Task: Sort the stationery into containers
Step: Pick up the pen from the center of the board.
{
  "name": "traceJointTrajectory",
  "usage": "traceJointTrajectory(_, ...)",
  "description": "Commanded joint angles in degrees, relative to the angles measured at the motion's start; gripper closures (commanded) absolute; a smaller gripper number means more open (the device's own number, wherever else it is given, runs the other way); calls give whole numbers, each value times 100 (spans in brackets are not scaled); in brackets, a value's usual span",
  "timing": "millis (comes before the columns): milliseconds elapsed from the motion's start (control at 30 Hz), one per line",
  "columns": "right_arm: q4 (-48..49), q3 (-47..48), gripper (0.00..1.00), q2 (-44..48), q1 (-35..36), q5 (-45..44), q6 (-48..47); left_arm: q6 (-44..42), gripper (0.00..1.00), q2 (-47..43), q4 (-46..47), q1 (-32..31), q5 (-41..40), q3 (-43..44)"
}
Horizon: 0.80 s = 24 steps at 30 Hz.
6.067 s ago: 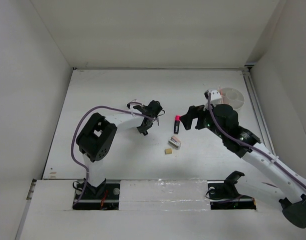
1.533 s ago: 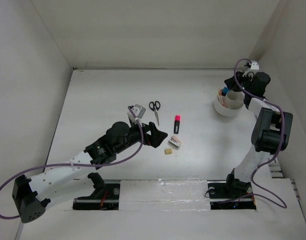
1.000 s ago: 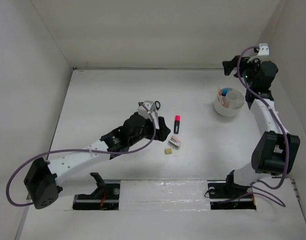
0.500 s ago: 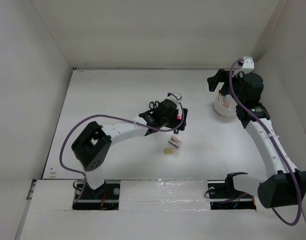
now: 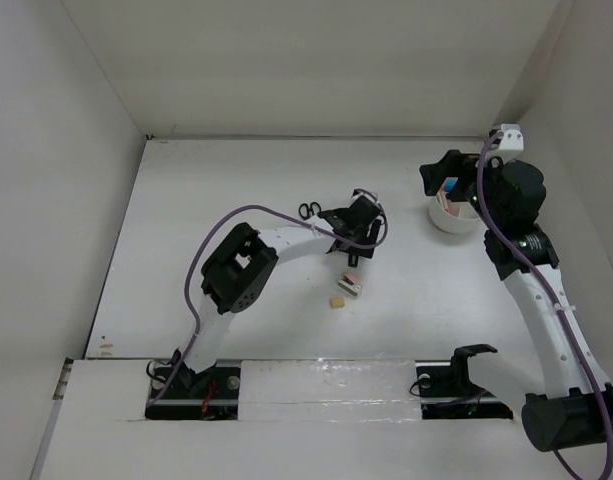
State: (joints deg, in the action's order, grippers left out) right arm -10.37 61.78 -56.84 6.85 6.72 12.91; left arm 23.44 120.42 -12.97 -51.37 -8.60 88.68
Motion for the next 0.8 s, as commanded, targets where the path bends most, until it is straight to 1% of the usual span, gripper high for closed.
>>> traceJointTrajectory(0,-18,-43,0,137,44,171,98,274,35,227,-802,5,-397,491)
traceJointTrajectory(33,-18,-43,0,138,96,172,98,275,39,288,-934,5,-475,492)
traceJointTrajectory(133,-70,71,0,190,97,172,98,328,46,525,-1074,5,-415,553)
traceJointTrajectory(167,-70,71,0,191,97,172,98,328,62,605,-1145,5,-414,640)
traceJointTrajectory(233,-70,71,0,191,97,172,98,328,83,720,-1207,5,-353,694)
traceJointTrajectory(267,-70,71,0,191,97,172,98,328,94,720,-1208,5,-353,694)
traceJointTrajectory(300,-70,71,0,191,97,241,150,328,100,720,-1208,5,-353,694)
traceJointTrajectory(400,-70,71,0,51,36,435,212,197,100,317,-761,5,-353,493)
traceJointTrajectory(433,-1,2,0,-28,-17,557,343,196,100,-76,-603,5,-570,266)
traceJointTrajectory(467,78,-60,0,-29,-87,872,405,144,100,-315,-427,5,-668,107)
traceJointTrajectory(500,184,-130,0,-29,-262,1066,501,39,100,-570,18,5,-730,-60)
traceJointTrajectory(533,306,-305,0,-29,-359,1286,694,-49,100,-842,310,5,-731,-514)
traceJointTrajectory(567,612,-402,0,-29,-438,1514,800,-129,100,-1410,626,5,-731,-780)
traceJointTrajectory(600,754,-490,0,-29,-500,1917,914,-216,100,-1677,1221,5,-731,-1017)
traceJointTrajectory(633,921,-657,1,-29,-501,2138,915,-339,100,-1923,1479,5,-635,-1437)
traceJointTrajectory(667,1149,-711,1,-107,-501,2341,1020,-340,100,-2300,1699,5,-556,-1607)
traceJointTrajectory(700,1204,-711,1,-108,-501,2543,1073,-410,100,-2460,1971,5,-555,-1730)
traceJointTrajectory(767,1335,-912,1,-178,-422,2597,1205,-532,100,-2690,2219,5,-415,-2020)
